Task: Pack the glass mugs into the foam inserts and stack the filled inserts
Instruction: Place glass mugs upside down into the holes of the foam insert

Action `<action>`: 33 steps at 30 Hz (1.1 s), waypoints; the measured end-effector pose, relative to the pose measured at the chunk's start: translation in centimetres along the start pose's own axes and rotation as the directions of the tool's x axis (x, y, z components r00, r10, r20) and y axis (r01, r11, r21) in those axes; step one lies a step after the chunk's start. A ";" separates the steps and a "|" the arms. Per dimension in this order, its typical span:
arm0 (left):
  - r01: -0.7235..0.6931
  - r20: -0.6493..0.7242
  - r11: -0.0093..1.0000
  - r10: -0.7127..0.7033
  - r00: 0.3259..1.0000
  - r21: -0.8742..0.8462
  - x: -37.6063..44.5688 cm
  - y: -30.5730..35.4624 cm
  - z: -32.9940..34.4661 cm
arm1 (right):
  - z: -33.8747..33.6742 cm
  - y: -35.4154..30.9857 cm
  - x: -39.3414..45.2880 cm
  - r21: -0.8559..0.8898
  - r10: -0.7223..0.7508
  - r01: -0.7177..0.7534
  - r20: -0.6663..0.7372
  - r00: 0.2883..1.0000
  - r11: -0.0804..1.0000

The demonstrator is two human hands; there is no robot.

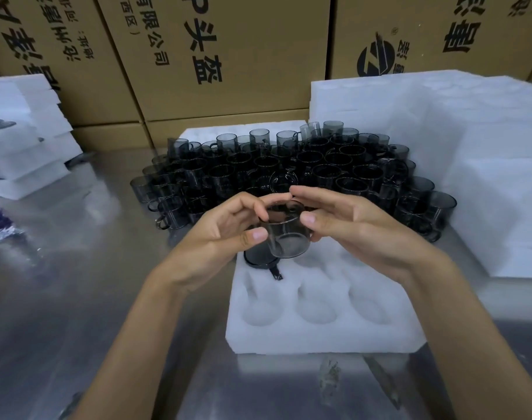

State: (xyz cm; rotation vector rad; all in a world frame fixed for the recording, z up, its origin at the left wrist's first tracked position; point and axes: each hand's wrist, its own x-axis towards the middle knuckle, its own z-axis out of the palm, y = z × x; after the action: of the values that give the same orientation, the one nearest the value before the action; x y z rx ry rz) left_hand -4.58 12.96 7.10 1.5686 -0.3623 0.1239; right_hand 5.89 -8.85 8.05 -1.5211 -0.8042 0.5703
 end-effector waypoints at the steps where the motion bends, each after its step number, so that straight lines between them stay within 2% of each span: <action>1: -0.012 0.003 1.000 0.012 1.000 -0.020 0.1 -0.1 0.2 | -0.3 -0.1 -0.1 -0.004 -0.006 0.006 0.022 1.000 1.000; 4: -0.034 -0.066 0.998 0.031 0.997 -0.055 0.5 -0.3 0.7 | -0.4 -0.2 -0.3 0.014 -0.018 0.017 0.026 0.999 1.000; 8: -0.010 -0.318 0.998 0.030 0.948 0.064 1.0 -0.8 1.4 | 0.1 -0.2 0.1 -0.004 -0.035 0.035 -0.202 0.979 0.999; 11: -0.009 -0.344 0.996 0.040 0.938 0.090 1.1 -1.1 2.2 | 0.5 -0.1 0.5 -0.034 -0.081 0.074 -0.333 0.939 0.997; 13: -0.005 -0.364 0.983 0.072 0.929 0.182 1.2 -1.3 2.9 | 1.1 -0.1 0.5 -0.078 -0.114 0.093 -0.331 0.937 0.993; 15: -0.001 -0.391 0.923 0.163 0.906 0.384 1.3 -1.6 3.3 | 1.7 0.0 0.5 -0.140 -0.137 0.098 -0.303 0.943 0.985; 18: 0.019 -0.375 0.798 0.263 0.889 0.603 1.1 -1.5 3.4 | 1.5 0.0 0.3 -0.163 -0.151 0.112 -0.258 0.954 0.980; 23: -0.029 -0.272 0.698 0.316 0.909 0.716 0.9 -1.1 3.7 | -0.5 -0.2 -0.6 -0.090 -0.118 0.102 -0.195 0.974 0.991; 29: -0.007 -0.225 0.705 0.235 0.946 0.709 0.9 -0.9 4.5 | -1.5 0.4 -0.7 -0.122 -0.110 0.082 -0.245 0.963 0.989; 33: 0.061 -0.229 0.733 0.131 0.964 0.678 0.9 -1.2 4.3 | -2.0 1.0 -1.1 -0.161 -0.103 0.072 -0.190 0.976 0.984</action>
State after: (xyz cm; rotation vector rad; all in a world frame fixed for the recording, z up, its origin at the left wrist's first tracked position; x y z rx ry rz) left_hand -4.05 8.59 6.10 2.2468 -0.1298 0.5462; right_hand 6.92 -10.96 7.18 -1.6450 -0.7707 0.2908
